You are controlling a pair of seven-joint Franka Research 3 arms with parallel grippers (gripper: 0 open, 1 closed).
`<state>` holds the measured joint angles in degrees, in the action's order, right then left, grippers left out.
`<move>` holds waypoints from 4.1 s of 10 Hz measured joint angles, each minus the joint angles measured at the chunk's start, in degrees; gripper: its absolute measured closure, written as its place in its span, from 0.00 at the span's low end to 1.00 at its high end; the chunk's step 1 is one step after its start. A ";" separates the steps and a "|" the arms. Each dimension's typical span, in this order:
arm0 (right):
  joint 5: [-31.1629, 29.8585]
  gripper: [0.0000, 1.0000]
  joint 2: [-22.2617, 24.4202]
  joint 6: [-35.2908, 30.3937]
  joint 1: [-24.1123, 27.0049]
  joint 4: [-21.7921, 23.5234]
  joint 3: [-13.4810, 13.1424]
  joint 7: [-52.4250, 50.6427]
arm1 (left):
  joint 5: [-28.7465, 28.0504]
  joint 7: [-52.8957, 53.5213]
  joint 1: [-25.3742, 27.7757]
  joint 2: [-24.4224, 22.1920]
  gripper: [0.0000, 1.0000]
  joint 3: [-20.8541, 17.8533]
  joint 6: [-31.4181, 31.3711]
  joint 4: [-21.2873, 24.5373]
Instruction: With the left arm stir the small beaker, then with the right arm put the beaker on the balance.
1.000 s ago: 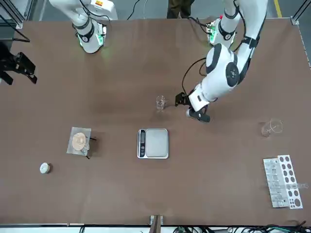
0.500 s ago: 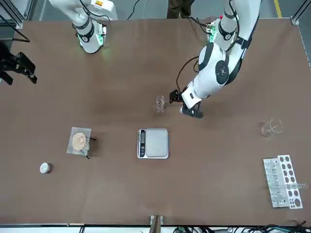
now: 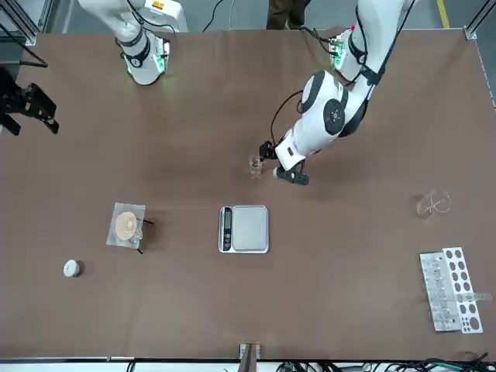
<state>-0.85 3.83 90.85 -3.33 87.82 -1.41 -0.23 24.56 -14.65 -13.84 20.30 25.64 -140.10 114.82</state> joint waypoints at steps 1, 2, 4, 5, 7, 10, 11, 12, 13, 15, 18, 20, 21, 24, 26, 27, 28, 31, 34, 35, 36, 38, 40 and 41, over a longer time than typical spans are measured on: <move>0.00 0.00 0.00 0.00 0.00 0.00 0.00 0.00 | 0.00 -0.05 -0.47 0.74 0.09 0.00 -1.17 0.03; 0.00 0.00 0.00 0.00 0.00 0.00 0.00 0.00 | 0.00 -0.07 -0.80 1.42 0.15 0.00 -1.98 0.09; -0.01 0.00 0.00 0.00 0.00 0.00 0.00 0.00 | 0.00 -0.07 -1.27 2.80 0.21 -0.01 -2.24 0.10; -0.02 0.00 0.00 0.00 0.00 0.00 0.00 0.00 | 0.00 -0.07 -1.92 3.33 0.23 0.00 -2.30 0.10; -0.02 0.00 0.00 0.01 0.00 0.00 0.00 0.00 | 0.00 -0.07 -2.86 3.92 0.26 0.00 -2.92 0.10; -0.03 0.00 0.00 0.01 0.00 0.00 -0.01 0.00 | 0.00 0.00 -3.16 4.34 0.37 -0.01 -3.01 0.10; -0.03 0.00 0.00 0.01 0.01 0.00 -0.03 -0.13 | -0.01 0.04 -3.16 4.41 0.38 -0.02 -3.10 0.10; -0.03 0.00 0.00 0.00 0.01 0.00 -0.05 -0.27 | -0.01 0.06 -3.16 4.48 0.38 -0.02 -3.13 0.09; -0.03 0.00 0.00 0.00 0.02 0.00 -0.08 -0.31 | -0.01 0.08 -3.16 4.59 0.39 -0.02 -3.14 0.10; -0.03 0.00 0.00 -0.04 0.07 0.00 -0.13 -0.36 | -0.01 0.16 -3.16 4.67 0.44 -0.02 -3.16 0.09; -0.03 0.00 0.00 -0.08 0.08 0.00 -0.21 -0.41 | -0.01 0.23 -3.16 4.67 0.52 -0.03 -3.30 0.03; -0.04 0.00 0.00 -0.13 0.08 0.00 -0.22 -0.43 | -0.02 0.24 -3.16 4.67 0.56 -0.03 -3.31 0.02; -0.04 0.00 0.00 -0.15 0.08 0.00 -0.23 -0.44 | -0.02 0.27 -3.16 4.67 0.57 -0.04 -3.33 0.02; -0.04 0.00 0.00 -0.18 0.08 0.00 -0.31 -0.47 | -0.52 0.49 -3.13 4.69 0.57 -0.18 -3.42 -0.12; -0.04 0.00 0.00 -0.21 0.09 0.00 -0.34 -0.47 | -0.83 0.66 -3.11 5.09 0.57 -0.25 -3.48 -0.53; -0.04 0.00 0.00 -0.21 0.09 0.00 -0.35 -0.49 | -1.22 0.80 -3.10 5.58 0.57 -0.27 -3.54 -0.96; -0.04 0.00 0.00 -0.21 0.09 0.00 -0.35 -0.70 | -1.77 0.81 -3.06 6.06 0.57 -0.29 -3.63 -1.37; -0.04 0.00 0.00 -0.21 0.09 0.00 -0.36 -1.24 | -1.97 0.85 -3.09 6.68 0.58 -0.29 -3.65 -2.06; -0.04 0.00 0.00 -0.22 0.10 0.00 -0.37 -1.31 | -1.97 0.85 -3.11 6.88 0.61 -0.28 -3.65 -2.21; -0.04 0.00 0.00 -0.22 0.10 0.00 -0.37 -1.33 | -1.97 0.85 -3.12 6.89 0.61 -0.28 -3.65 -2.21; -0.04 0.00 0.00 -0.22 0.10 0.00 -0.37 -1.33 | -1.97 0.85 -3.14 6.91 0.62 -0.27 -3.65 -2.21; -0.04 0.00 0.00 -0.22 0.10 0.00 -0.37 -1.34 | -1.98 0.85 -3.18 6.92 0.65 -0.24 -3.65 -2.21; -0.04 0.00 0.00 -0.22 0.10 0.00 -0.37 -1.35 | -1.98 0.85 -3.27 6.92 0.67 -0.23 -3.65 -2.21; -0.04 0.00 0.00 -0.22 0.10 0.00 -0.38 -1.35 | -1.98 0.85 -3.30 6.92 0.68 -0.22 -3.65 -2.21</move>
<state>-0.89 3.83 90.64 -3.23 87.82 -1.78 -1.58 22.58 -13.79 -17.14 27.23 25.41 -143.75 112.60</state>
